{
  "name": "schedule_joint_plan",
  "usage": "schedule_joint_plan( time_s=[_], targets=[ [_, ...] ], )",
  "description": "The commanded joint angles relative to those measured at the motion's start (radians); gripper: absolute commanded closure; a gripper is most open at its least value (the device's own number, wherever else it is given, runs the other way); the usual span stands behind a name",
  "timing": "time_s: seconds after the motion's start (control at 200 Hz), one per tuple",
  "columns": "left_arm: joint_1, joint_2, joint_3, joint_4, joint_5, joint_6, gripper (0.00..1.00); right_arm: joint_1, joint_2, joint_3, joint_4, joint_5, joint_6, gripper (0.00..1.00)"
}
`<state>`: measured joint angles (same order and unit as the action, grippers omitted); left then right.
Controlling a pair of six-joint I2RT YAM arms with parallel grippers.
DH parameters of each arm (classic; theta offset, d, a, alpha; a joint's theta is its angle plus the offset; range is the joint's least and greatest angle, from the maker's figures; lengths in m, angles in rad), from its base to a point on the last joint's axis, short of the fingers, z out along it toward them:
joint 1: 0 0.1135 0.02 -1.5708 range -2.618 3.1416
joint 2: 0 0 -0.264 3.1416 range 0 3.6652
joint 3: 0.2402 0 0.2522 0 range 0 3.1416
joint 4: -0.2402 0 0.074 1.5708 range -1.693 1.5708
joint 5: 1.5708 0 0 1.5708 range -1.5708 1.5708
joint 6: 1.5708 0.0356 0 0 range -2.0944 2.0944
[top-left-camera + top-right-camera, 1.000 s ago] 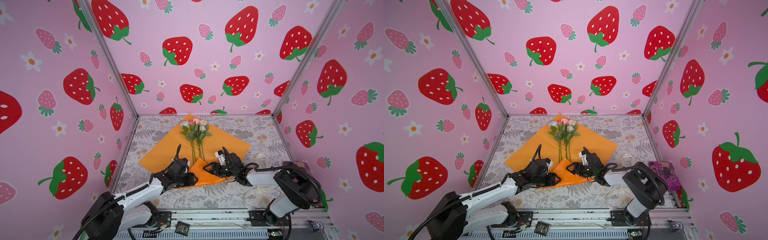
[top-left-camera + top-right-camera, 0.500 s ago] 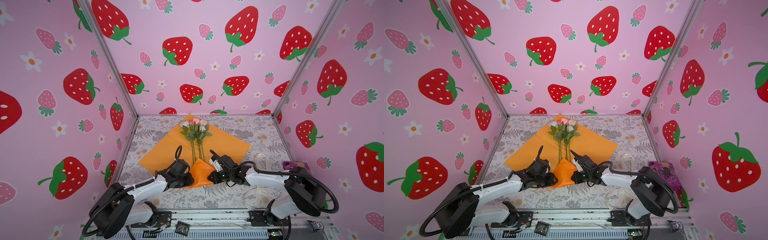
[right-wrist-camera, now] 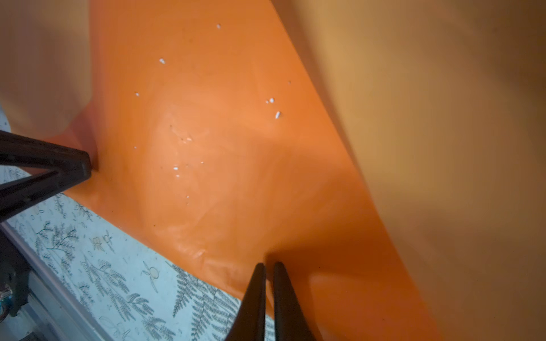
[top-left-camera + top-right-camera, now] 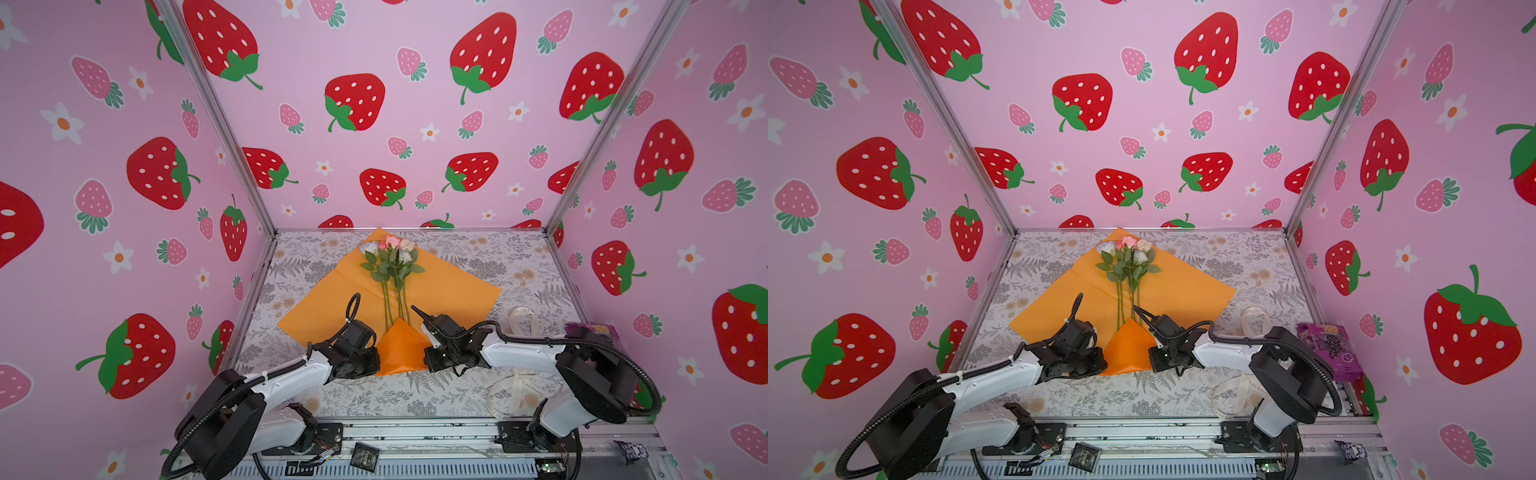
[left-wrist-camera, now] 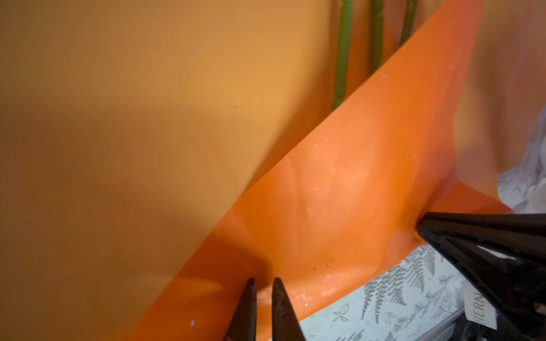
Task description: Tie the bouquet of fake flowers
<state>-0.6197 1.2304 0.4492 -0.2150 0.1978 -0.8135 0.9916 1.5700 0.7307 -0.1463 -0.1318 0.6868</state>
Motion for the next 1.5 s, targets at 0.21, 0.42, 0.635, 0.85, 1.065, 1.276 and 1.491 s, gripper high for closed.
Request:
schedule_joint_plan(
  time_s=[0.21,0.42,0.635,0.85,1.065,1.276,1.491],
  targets=[
    [0.044,-0.079,-0.056,-0.125,-0.007,-0.026,0.93,-0.028,-0.052,-0.052,-0.158,0.077,0.043,0.87],
    [0.054,-0.085,-0.053,-0.202,0.001,-0.004,0.92,-0.042,-0.073,-0.059,-0.241,0.138,0.064,0.86],
    [0.092,-0.130,-0.051,-0.290,-0.054,0.001,0.92,-0.080,-0.097,-0.072,-0.274,0.156,0.089,0.87],
    [0.118,-0.173,-0.077,-0.292,-0.035,-0.004,0.92,-0.087,-0.106,-0.075,-0.298,0.161,0.080,0.87],
    [0.118,-0.170,-0.070,-0.253,0.024,0.027,0.92,-0.085,-0.164,0.054,-0.263,0.141,0.024,0.83],
    [0.118,-0.180,-0.069,-0.251,0.020,0.019,0.92,0.017,-0.160,0.065,0.063,-0.119,0.061,0.84],
    [0.118,-0.182,-0.067,-0.248,0.020,0.018,0.92,0.141,0.056,0.201,0.085,-0.150,0.052,0.84]
  ],
)
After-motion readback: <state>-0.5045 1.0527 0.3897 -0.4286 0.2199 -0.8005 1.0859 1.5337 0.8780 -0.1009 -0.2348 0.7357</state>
